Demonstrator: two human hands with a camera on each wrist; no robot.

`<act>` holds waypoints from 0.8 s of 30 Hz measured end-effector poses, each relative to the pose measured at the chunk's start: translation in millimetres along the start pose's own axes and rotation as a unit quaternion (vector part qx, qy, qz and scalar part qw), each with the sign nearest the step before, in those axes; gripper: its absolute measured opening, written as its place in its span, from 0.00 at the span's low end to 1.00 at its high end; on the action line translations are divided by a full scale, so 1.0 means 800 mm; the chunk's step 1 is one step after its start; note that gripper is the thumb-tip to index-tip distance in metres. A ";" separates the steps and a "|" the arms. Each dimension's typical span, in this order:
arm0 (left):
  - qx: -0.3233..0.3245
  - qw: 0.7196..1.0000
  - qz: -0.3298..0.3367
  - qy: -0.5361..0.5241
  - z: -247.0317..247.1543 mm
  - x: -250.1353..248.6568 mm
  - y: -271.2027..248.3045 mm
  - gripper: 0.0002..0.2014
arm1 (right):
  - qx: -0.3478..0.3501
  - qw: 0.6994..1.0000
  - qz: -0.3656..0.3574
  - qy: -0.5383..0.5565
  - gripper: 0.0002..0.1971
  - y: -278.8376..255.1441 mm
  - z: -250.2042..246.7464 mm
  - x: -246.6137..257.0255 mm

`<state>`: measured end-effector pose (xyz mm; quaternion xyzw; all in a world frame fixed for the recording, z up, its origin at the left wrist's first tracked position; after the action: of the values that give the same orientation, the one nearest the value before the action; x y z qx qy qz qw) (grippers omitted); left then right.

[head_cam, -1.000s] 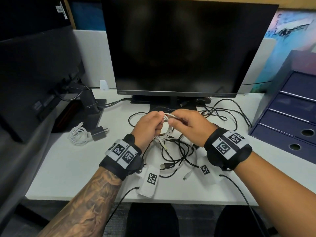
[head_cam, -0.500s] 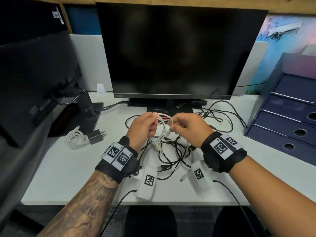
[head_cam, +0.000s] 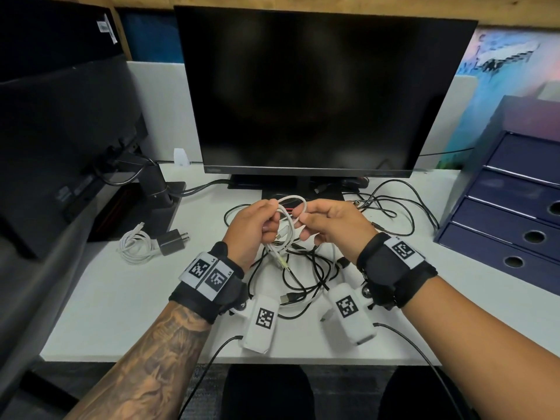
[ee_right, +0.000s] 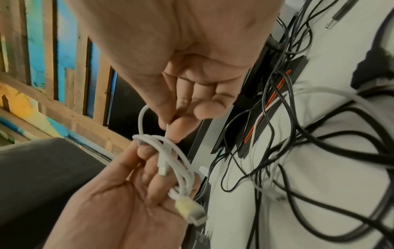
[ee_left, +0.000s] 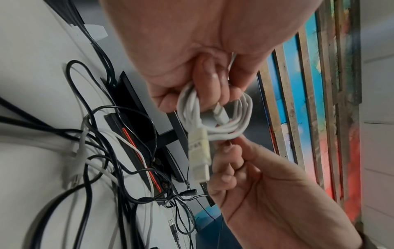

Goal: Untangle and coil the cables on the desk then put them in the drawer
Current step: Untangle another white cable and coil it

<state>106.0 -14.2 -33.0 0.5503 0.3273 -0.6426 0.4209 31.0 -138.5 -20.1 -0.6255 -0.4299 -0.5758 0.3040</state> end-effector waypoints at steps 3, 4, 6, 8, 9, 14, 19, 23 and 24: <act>0.016 1.000 -0.002 -0.001 0.006 0.000 -0.003 0.17 | 0.002 0.999 0.032 0.041 0.08 0.003 0.005 -0.010; 0.019 1.000 0.000 0.002 0.008 0.000 -0.004 0.17 | 0.004 0.997 0.047 0.061 0.08 0.003 0.009 -0.013; 0.017 1.000 0.011 0.021 0.009 -0.001 -0.005 0.17 | 0.004 0.993 0.070 0.095 0.06 0.002 0.016 -0.017; 0.008 0.999 0.028 0.045 0.006 -0.001 -0.004 0.17 | 0.005 0.992 0.086 0.097 0.04 0.000 0.020 -0.021; 0.004 0.998 0.034 0.052 0.004 -0.001 -0.004 0.17 | 0.010 0.991 0.094 0.090 0.04 -0.002 0.022 -0.022; 0.001 0.997 0.047 0.058 0.000 -0.001 -0.002 0.17 | 0.066 0.987 0.134 0.056 0.16 -0.013 0.037 -0.025; 0.001 0.997 0.048 0.068 0.005 0.004 -0.002 0.16 | 0.131 0.986 0.083 -0.063 0.07 -0.026 0.056 -0.018; -0.053 0.997 0.048 0.027 -0.012 -0.002 0.004 0.15 | 0.034 0.998 0.046 -0.040 0.10 -0.013 0.044 -0.009; -0.064 0.997 0.048 0.017 -0.017 -0.003 0.006 0.16 | 0.017 0.998 0.031 -0.046 0.12 -0.011 0.043 -0.004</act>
<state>116.7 -3.6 -33.1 0.5482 0.3483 -0.5895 0.4802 39.1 -105.4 -29.6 -0.6594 -0.4332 -0.5293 0.3122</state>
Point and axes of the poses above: each hand's wrist, its own y-axis towards the middle knuckle, its own z-axis out of the palm, x = y × z, the point moved 10 cm from there along y, towards the middle knuckle, and after that the axes turned 11 degrees about -x, right-handed, at the moved point
